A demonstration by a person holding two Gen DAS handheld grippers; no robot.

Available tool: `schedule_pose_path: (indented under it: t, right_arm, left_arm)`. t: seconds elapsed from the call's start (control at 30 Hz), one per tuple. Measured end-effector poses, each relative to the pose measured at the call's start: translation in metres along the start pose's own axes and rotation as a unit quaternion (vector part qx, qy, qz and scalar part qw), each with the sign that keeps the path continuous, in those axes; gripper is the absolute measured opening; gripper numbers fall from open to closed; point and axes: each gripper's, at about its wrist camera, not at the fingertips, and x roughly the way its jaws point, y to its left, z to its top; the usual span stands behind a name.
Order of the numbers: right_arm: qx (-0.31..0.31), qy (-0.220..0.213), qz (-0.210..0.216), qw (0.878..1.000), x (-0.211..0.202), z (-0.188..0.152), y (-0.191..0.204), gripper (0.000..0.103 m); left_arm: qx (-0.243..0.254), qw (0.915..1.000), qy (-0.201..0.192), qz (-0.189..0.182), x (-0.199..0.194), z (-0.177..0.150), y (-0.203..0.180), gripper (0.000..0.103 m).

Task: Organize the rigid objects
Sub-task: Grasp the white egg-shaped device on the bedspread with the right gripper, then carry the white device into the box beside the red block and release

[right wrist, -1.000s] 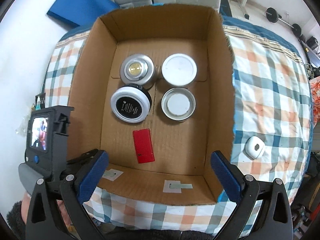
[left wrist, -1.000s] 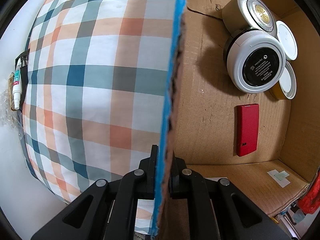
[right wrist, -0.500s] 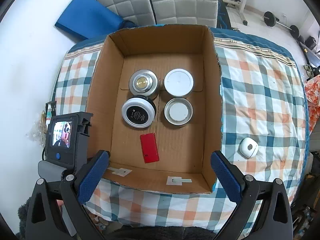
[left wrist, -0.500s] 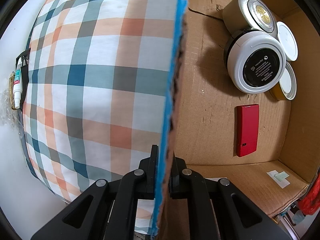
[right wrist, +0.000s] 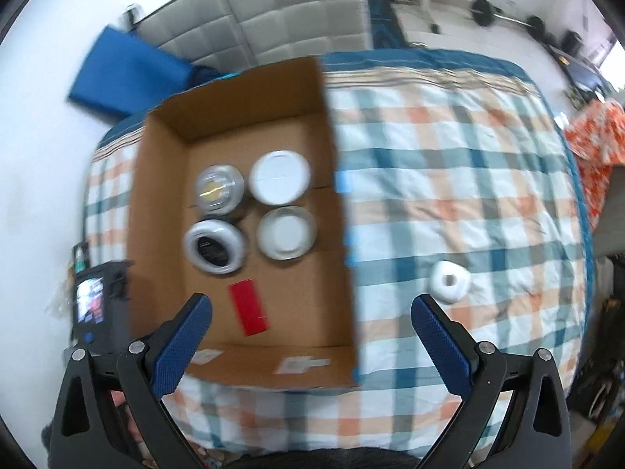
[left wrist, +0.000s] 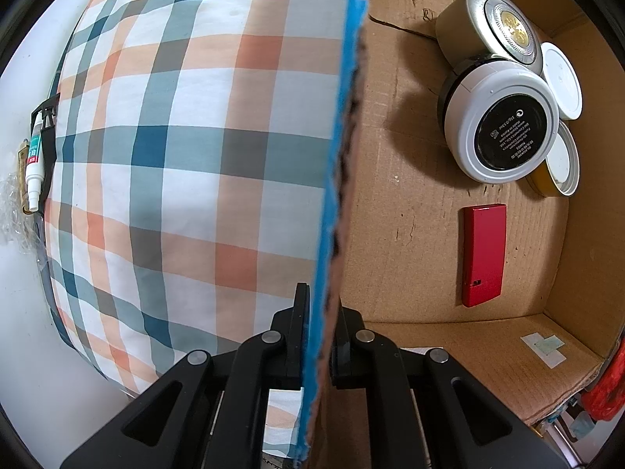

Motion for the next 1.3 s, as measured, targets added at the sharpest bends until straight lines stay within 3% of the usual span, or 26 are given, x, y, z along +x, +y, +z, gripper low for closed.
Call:
schedule_pose_path:
  t: [0.23,0.4,0.53,0.6,0.63,0.67,0.8,1.07,1.3]
  right_arm:
    - [0.080,0.019,-0.076,0.994,0.038,0.013,-0.095,0.103]
    - [0.163,0.068,-0.053,0.983,0.091,0.010,-0.157,0.103]
    - [0.212,0.097,-0.036,0.972,0.131,0.007,-0.178,0.103]
    - [0.223,0.102,-0.044,0.968,0.144,0.006,-0.184,0.097]
    - [0.230,0.106,-0.044,0.966,0.152,0.005,-0.187,0.086]
    - [0.233,0.109,-0.045,0.965,0.158,0.005,-0.188,0.073]
    - [0.217,0.104,-0.079,0.968,0.161,0.003,-0.183,0.060]
    - [0.154,0.088,-0.099,0.979,0.141,0.000,-0.154,0.060]
    - [0.074,0.021,-0.064,0.995,0.068,0.004,-0.103,0.060]
  left_arm:
    - [0.000,1.0000,0.002,0.001,0.000,0.000,0.001,0.006]
    - [0.000,1.0000,0.002,0.003,0.001,0.000,0.000,0.006]
    - [0.000,1.0000,0.002,0.004,0.000,0.000,0.000,0.006]
    - [0.000,1.0000,0.002,0.003,0.000,0.000,-0.001,0.006]
    - [0.000,1.0000,0.002,0.003,0.000,0.000,-0.001,0.006]
    - [0.000,1.0000,0.002,0.003,0.000,0.000,-0.001,0.006]
    - [-0.001,1.0000,0.003,0.003,0.000,0.000,-0.001,0.006]
    - [0.001,1.0000,0.003,0.002,0.002,0.001,-0.001,0.006]
    - [0.001,1.0000,0.004,0.002,0.004,0.001,0.000,0.006]
